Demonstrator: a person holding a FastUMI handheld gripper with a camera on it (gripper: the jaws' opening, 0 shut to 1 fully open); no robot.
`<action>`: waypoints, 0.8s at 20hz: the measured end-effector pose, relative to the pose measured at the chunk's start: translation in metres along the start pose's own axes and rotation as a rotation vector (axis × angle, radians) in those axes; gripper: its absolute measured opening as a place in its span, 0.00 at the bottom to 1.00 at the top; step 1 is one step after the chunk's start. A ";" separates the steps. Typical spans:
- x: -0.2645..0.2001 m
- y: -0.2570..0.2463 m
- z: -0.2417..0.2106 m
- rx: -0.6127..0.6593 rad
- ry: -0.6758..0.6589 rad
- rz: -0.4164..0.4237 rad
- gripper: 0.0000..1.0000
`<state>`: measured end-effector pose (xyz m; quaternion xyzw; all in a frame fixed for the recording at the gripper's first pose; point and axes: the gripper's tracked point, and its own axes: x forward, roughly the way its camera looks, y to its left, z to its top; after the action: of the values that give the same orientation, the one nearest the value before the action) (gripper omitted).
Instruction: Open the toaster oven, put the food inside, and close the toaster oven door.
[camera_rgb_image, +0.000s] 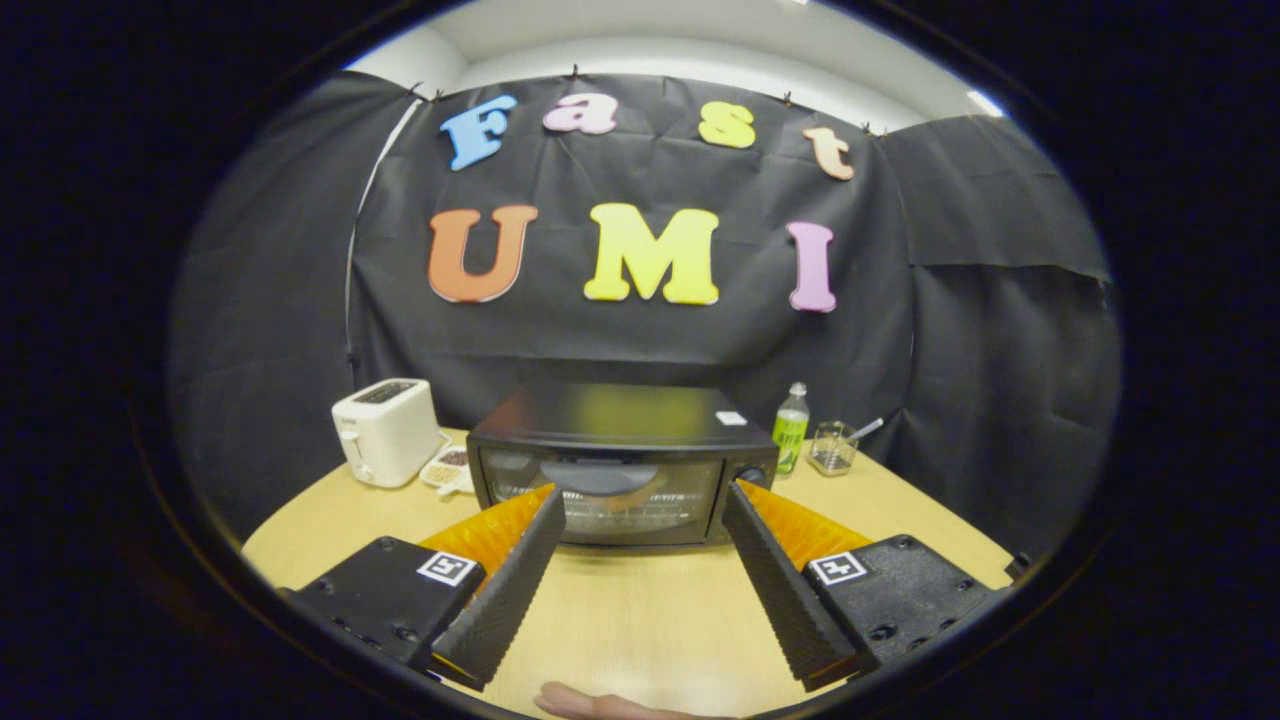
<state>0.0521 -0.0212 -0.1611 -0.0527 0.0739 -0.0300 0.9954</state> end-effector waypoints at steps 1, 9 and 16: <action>-0.014 -0.010 0.017 0.003 -0.021 -0.014 1.00; -0.163 -0.073 0.095 0.084 -0.130 -0.004 1.00; -0.240 -0.080 0.138 0.000 -0.270 -0.025 1.00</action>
<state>-0.1679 -0.0705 0.0175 -0.0570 -0.0614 -0.0352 0.9959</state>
